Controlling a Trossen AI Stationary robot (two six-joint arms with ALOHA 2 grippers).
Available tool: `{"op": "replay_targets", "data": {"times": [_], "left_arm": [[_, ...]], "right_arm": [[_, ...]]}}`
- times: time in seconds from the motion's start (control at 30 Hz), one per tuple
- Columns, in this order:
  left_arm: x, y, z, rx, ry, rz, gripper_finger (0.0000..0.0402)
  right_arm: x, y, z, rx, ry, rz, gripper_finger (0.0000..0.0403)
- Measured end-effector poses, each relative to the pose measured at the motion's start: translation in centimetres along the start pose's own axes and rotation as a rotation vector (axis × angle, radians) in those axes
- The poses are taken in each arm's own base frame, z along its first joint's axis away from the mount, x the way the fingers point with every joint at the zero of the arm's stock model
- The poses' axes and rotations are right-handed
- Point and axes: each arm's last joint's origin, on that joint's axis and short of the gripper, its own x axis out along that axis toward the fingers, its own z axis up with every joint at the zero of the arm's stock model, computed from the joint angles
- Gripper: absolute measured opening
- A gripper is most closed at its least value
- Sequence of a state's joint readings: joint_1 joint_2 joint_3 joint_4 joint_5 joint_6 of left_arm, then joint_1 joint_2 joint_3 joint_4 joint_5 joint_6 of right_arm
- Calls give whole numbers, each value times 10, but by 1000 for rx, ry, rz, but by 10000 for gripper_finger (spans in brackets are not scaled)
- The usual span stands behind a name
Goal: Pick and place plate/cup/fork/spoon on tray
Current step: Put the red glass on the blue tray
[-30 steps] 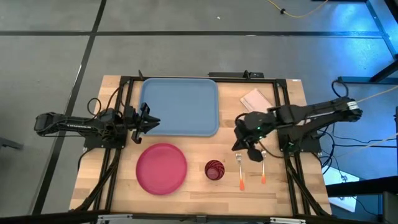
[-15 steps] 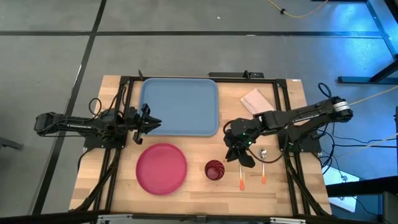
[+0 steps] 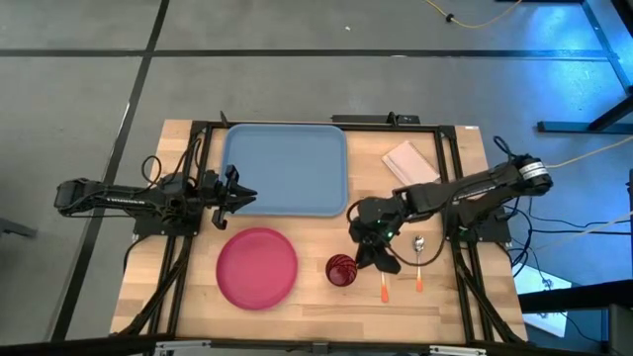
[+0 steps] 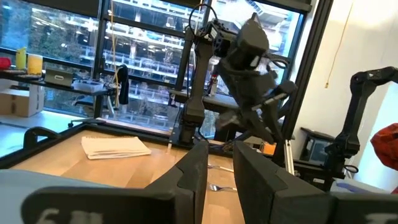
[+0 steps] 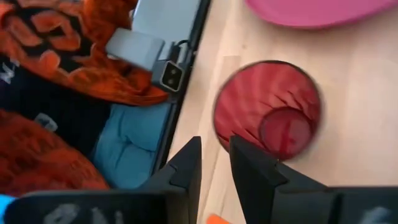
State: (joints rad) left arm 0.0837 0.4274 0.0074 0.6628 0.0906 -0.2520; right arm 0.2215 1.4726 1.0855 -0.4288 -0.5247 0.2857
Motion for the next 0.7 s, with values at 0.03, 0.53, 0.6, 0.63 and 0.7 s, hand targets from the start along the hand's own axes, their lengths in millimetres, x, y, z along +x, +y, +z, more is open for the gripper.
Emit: {"op": "replay_targets", "data": {"times": [0.03, 0.53, 0.6, 0.63, 0.7], "left_arm": [[0, 0, 0, 0, 0, 0, 69], [0, 0, 0, 0, 2, 2, 69], [0, 0, -1, -1, 10, 4, 69], [0, 1, -2, -2, 21, 7, 69], [0, 1, -3, -3, 36, 12, 69]], "right_arm": [[4, 1, 0, -20, 2, 5, 88], [16, 20, 47, -333, 231, -382, 88], [24, 13, 47, -327, 251, -389, 88], [29, 10, 47, -320, 258, -391, 88], [37, 3, 46, -306, 277, -398, 88]]}}
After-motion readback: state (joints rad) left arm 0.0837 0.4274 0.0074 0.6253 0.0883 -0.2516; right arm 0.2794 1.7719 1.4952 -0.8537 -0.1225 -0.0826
